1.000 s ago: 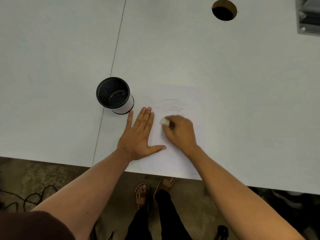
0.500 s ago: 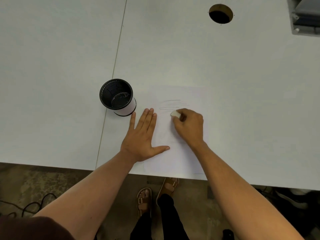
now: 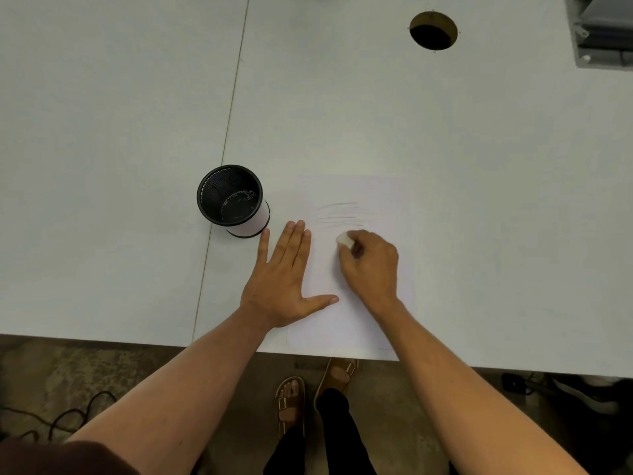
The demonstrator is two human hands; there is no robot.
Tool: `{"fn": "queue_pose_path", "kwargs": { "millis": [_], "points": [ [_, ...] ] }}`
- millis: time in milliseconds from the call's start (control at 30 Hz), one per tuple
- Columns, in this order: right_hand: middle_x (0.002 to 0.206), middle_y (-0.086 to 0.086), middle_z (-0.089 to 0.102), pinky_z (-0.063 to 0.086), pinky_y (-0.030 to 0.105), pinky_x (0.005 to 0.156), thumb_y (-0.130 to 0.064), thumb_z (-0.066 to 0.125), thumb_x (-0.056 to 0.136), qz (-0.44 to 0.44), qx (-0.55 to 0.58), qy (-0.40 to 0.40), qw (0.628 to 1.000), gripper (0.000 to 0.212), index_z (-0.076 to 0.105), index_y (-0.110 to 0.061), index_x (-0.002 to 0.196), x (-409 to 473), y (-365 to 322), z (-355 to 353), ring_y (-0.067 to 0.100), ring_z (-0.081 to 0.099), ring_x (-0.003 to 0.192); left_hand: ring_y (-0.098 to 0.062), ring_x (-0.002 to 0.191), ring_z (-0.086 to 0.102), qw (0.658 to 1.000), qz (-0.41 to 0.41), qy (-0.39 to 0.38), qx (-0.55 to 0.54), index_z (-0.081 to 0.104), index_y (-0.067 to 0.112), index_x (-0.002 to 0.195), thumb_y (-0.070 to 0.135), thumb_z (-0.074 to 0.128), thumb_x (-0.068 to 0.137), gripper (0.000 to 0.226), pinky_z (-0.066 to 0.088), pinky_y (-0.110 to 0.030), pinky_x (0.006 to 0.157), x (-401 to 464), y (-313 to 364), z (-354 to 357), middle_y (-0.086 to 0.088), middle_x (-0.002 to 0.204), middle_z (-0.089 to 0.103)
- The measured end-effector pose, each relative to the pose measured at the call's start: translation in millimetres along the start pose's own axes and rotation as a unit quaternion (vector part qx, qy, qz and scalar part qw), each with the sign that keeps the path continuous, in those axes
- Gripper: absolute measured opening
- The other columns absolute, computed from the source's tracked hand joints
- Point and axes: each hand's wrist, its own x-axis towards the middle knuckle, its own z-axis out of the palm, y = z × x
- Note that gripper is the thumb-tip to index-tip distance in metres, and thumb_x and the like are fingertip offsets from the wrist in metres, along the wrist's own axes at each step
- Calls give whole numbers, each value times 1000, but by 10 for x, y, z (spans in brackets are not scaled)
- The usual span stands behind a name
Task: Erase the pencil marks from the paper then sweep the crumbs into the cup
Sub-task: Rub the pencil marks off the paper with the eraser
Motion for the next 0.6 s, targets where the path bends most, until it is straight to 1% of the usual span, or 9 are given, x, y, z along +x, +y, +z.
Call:
{"fn": "queue_pose_path", "kwargs": {
  "millis": [67, 133, 167, 200, 267, 367, 433, 533, 600],
  "points": [
    [82, 2, 69, 36, 11, 63, -16, 66, 84, -22, 16, -58, 998, 16, 70, -11, 98, -283, -87, 71, 9, 56, 68, -30, 157, 4, 1000, 4, 7, -4, 14, -1, 159, 81, 21, 91, 107, 2, -62, 124, -7, -9, 13, -18, 169, 7],
    [89, 2, 70, 43, 15, 69, -20, 65, 85, -50, 12, -131, 990, 22, 69, -11, 105, -488, -113, 78, 11, 60, 74, -32, 157, 8, 1000, 11, 17, -7, 15, -2, 159, 71, 25, 94, 98, 3, -62, 124, -11, -15, 20, -18, 169, 7],
    [89, 2, 70, 46, 20, 69, -22, 65, 85, -58, 7, -135, 989, 22, 70, -12, 105, -464, -92, 62, 12, 61, 74, -32, 157, 8, 1000, 12, 19, -7, 15, -2, 159, 72, 24, 94, 98, 2, -62, 124, -6, -17, 23, -18, 169, 7],
    [88, 2, 71, 47, 23, 69, -22, 66, 84, -55, 4, -117, 992, 20, 71, -13, 102, -359, -64, 48, 13, 62, 74, -31, 157, 6, 1000, 11, 18, -6, 15, -2, 159, 77, 21, 93, 103, 2, -62, 124, -3, -14, 19, -18, 169, 7],
    [82, 0, 71, 46, 23, 66, -22, 67, 83, -22, -3, -55, 998, 14, 72, -14, 93, -36, -6, -4, 12, 61, 70, -29, 157, 3, 1000, 6, 13, -1, 14, -2, 159, 86, 20, 88, 113, 3, -62, 124, -3, 5, 5, -18, 169, 7],
    [76, -2, 70, 44, 22, 63, -21, 65, 82, 21, 3, 10, 1000, 10, 71, -14, 86, 245, 27, -31, 12, 60, 66, -28, 158, 2, 1000, 3, 11, 2, 13, -1, 159, 88, 22, 87, 115, 3, -62, 124, 1, 12, 5, -16, 169, 6],
    [77, 0, 69, 43, 22, 64, -19, 65, 83, 13, 8, -8, 1000, 11, 71, -13, 89, 69, -17, 29, 11, 58, 66, -29, 157, 3, 1000, 5, 12, -2, 13, -1, 159, 87, 21, 87, 114, 3, -62, 124, -2, 2, 14, -17, 169, 7],
    [93, 2, 70, 45, 20, 72, -21, 65, 85, -40, 19, -122, 991, 23, 69, -12, 106, -355, -97, 75, 7, 58, 76, -30, 157, 5, 1000, 11, 15, -11, 16, -1, 159, 80, 13, 92, 105, 7, -65, 122, -2, -7, 19, -18, 169, 8],
    [94, 2, 71, 46, 21, 73, -24, 65, 86, -58, 15, -130, 990, 25, 69, -13, 107, -306, -87, 79, 11, 61, 79, -30, 157, 5, 1000, 11, 13, -12, 15, -1, 159, 81, 13, 92, 106, 6, -64, 123, 5, -10, 18, -18, 169, 8]
  ]
}}
